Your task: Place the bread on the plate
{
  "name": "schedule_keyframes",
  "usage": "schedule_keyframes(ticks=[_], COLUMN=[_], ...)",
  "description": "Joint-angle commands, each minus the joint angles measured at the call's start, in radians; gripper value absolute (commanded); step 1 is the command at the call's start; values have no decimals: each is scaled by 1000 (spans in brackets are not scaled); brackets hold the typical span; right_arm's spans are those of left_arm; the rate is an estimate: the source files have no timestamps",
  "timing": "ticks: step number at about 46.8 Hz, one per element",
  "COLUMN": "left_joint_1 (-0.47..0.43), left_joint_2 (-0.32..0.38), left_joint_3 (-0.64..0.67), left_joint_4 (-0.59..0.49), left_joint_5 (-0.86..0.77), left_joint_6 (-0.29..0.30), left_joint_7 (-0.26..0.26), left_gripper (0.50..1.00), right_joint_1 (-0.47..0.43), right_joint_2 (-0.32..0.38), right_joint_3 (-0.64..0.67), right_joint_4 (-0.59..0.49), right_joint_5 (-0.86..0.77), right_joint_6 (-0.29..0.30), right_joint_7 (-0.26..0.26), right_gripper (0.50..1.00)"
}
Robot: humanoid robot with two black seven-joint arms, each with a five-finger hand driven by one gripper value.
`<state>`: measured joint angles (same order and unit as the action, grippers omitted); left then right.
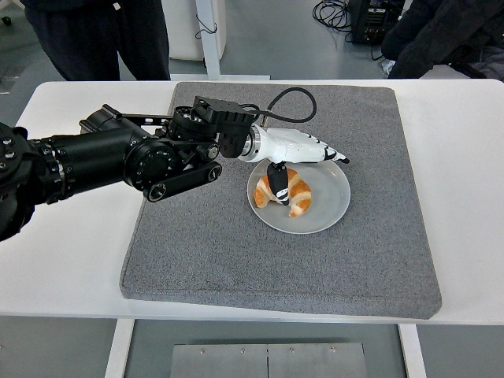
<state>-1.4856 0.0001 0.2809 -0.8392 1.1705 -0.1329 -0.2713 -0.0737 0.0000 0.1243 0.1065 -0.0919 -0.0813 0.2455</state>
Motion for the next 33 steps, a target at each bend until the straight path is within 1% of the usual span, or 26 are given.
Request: schedule_keyframes(ticks=[1, 6, 8, 12, 15, 19, 23, 27, 30, 33], left_joint_1=[-60, -163, -197, -235, -243, -237, -222, -176, -131, -98], left_joint_2=[0, 0, 0, 0, 0, 24, 50, 67, 63, 58], left_joint_3=[-6, -6, -6, -22, -38, -77, -123, -186, -245, -305], left_joint_4=[-53, -110, -115, -115, -115, -109, -97, -41, 24, 72], left_joint_5=[-63, -167, -202, -274, -321, -393, -468, -549, -600, -632], left_joint_6=[-63, -131, -154, -177, -185, -185, -175, -171, -142, -106], left_joint_7=[6, 10, 12, 15, 32, 92, 179, 242, 274, 277], left_gripper=[1000, 1000, 1000, 1000, 1000, 1000, 1000, 1000, 1000, 1000], right_joint_1=[0, 0, -1, -1, 0, 0, 0, -1, -3, -3], right_joint_2=[0, 0, 0, 0, 0, 0, 0, 0, 0, 0], right_joint_3=[0, 0, 0, 0, 2, 0, -2, -2, -2, -2], right_joint_4=[1, 2, 5, 7, 7, 1, -1, -2, -4, -4], right_joint_5=[0, 0, 0, 0, 0, 0, 0, 0, 0, -2], right_joint_6=[0, 0, 0, 0, 0, 0, -2, -2, -3, -3], right_joint_7=[0, 0, 0, 0, 0, 0, 0, 0, 0, 0], right_gripper=[1000, 1000, 1000, 1000, 1000, 1000, 1000, 1000, 1000, 1000])
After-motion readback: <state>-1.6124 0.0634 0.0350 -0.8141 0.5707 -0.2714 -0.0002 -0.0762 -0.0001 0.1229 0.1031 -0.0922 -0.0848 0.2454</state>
